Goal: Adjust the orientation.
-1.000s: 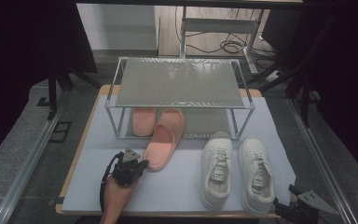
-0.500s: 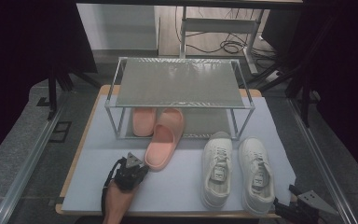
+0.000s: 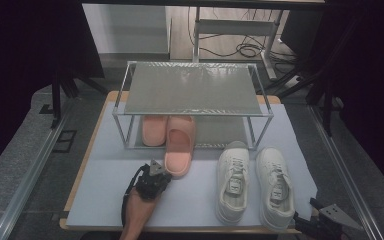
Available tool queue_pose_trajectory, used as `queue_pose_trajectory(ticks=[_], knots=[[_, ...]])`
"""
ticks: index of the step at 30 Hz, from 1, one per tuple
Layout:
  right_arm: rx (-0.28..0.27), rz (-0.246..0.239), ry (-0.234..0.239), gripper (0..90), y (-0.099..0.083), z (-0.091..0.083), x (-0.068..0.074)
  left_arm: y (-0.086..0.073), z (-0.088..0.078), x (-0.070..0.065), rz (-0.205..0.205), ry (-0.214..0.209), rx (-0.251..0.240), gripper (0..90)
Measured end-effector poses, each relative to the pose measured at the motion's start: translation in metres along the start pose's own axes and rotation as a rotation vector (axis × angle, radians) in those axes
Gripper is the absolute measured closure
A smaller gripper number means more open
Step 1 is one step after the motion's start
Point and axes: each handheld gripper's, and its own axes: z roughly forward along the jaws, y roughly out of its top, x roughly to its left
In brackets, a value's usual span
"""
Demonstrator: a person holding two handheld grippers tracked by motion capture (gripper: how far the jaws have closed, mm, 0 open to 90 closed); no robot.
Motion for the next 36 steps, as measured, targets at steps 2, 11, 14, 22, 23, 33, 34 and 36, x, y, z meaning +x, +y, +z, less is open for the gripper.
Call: queue_pose_trajectory(ticks=[2,11,14,22,23,33,34,36], knots=[[0.0,0.0,0.0,11.5,0.0,0.0,0.0,0.005,0.001,0.0,0.002,0.001,-0.008,88.8],[0.001,0.0,0.0,11.5,0.0,0.0,0.0,0.025,0.007,0.002,0.003,0.028,-0.037,87.9],[0.001,-0.001,0.0,11.5,0.0,0.0,0.0,0.029,0.011,0.002,0.003,0.037,-0.031,86.7],[0.001,0.0,0.0,11.5,0.0,0.0,0.0,0.039,0.021,-0.008,0.03,0.053,-0.024,85.9],[0.0,0.0,-0.001,11.5,0.0,0.0,0.0,0.041,0.023,-0.008,0.03,0.064,-0.026,85.9],[0.003,-0.001,0.001,11.5,0.0,0.0,0.0,0.049,0.033,0.005,0.003,0.097,-0.024,86.4],[0.002,-0.001,0.001,11.5,0.0,0.0,0.0,0.05,0.034,0.006,0.0,0.099,-0.023,86.5],[0.003,-0.001,0.001,11.5,0.0,0.0,0.0,0.052,0.036,0.01,0.001,0.106,-0.017,86.5]])
